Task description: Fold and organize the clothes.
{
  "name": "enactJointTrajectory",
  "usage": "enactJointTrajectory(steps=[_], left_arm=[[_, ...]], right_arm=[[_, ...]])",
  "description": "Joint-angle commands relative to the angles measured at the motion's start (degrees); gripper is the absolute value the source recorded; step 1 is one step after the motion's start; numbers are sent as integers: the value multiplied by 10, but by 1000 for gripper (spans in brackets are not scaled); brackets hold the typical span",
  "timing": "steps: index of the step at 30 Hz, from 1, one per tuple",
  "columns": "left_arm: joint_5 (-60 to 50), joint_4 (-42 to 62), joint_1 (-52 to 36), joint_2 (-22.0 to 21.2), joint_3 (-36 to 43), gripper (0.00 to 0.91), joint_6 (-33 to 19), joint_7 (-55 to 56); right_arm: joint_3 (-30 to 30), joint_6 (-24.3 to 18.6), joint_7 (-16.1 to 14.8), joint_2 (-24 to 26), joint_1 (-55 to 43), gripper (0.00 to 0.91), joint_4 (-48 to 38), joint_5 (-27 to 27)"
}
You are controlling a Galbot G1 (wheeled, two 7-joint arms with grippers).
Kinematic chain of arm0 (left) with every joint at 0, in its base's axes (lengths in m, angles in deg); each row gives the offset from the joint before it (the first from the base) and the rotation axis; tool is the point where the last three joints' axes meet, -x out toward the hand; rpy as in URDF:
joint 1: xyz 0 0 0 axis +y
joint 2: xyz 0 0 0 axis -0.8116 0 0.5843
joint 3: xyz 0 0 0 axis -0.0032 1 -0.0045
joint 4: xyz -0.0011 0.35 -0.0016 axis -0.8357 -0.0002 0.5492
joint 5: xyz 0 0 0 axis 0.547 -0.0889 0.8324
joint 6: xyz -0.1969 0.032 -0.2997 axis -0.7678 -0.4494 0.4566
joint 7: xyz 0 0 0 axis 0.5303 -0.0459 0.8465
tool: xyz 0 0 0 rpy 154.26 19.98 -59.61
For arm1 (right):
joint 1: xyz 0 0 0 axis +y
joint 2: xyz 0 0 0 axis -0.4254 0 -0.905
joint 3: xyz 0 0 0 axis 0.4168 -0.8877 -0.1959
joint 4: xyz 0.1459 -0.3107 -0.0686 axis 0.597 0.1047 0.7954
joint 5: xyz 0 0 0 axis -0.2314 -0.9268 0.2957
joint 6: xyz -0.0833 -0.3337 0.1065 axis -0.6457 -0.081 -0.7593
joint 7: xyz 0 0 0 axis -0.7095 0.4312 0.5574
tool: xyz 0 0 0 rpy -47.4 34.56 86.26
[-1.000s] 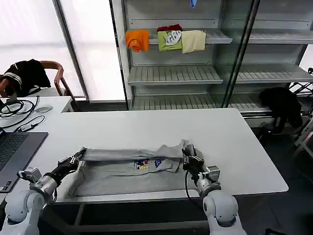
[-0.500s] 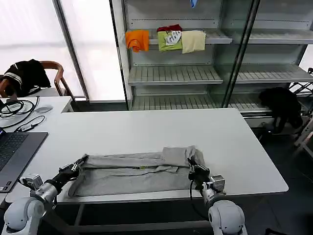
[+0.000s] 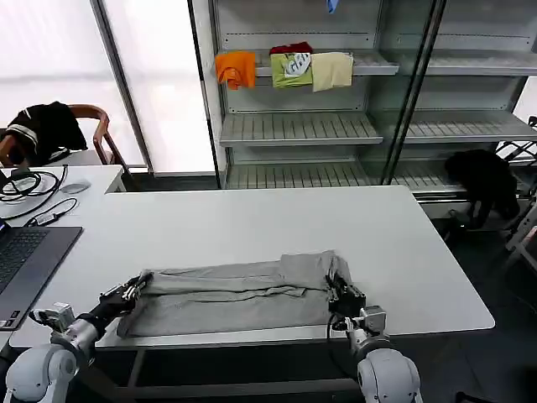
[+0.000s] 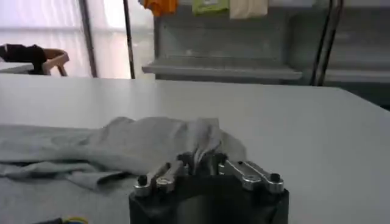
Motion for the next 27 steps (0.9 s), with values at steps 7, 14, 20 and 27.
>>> enactJointTrajectory(steps=[7, 14, 20, 27], left_arm=[[-116, -82, 65, -58, 10, 907, -12, 152], [-128, -88, 79, -71, 15, 222, -10, 153], [-125, -93, 84, -78, 19, 10, -5, 144], [-113, -97, 87, -83, 24, 10, -2, 138]], right_arm=[[17, -88, 16, 1, -40, 907, 29, 67], [1, -73, 20, -2, -72, 907, 27, 66], [-8, -73, 24, -5, -78, 907, 11, 63], [-7, -75, 28, -3, -79, 907, 0, 66]])
